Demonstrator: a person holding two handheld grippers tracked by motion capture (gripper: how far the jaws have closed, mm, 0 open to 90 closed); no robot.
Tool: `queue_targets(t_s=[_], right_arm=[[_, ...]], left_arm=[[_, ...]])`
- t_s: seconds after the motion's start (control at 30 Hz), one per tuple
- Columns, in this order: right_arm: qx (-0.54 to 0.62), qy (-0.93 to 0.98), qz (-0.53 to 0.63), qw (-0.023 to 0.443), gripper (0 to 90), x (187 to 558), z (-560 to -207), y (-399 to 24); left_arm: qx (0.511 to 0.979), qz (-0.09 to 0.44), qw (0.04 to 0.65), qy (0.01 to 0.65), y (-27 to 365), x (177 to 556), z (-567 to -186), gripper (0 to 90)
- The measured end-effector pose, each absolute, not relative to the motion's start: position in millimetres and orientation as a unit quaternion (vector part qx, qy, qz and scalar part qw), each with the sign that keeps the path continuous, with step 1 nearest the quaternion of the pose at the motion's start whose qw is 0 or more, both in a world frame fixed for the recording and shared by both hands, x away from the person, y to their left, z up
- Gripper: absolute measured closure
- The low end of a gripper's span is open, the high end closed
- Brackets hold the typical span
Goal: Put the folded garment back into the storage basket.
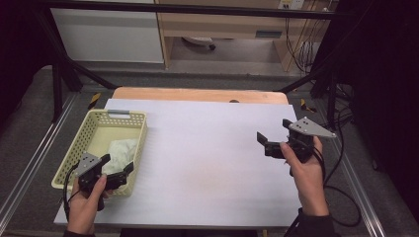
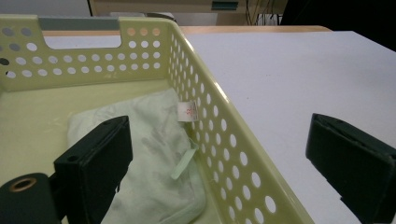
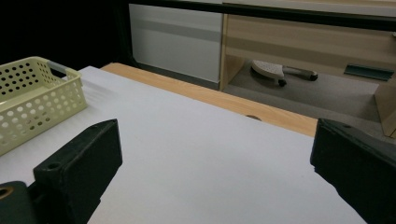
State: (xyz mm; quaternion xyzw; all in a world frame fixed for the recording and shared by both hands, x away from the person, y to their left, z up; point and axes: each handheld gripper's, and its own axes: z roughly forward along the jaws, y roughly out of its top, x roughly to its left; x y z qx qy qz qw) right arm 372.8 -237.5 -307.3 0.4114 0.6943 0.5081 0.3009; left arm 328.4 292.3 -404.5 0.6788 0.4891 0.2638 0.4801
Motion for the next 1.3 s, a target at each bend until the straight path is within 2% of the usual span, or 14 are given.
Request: queue_targets(t_s=[0.8,1.3], right_arm=[[0.416,0.688,0.511,0.305,4.6,346,-325,-259],[0.422,0.704,0.494,0.286,4.8,328,-370,-255]], left_arm=[[0.681,0.258,0.482,0.488,292,327,-405,7.1],[0.683,0.256,0.483,0.485,292,328,-404,7.3]])
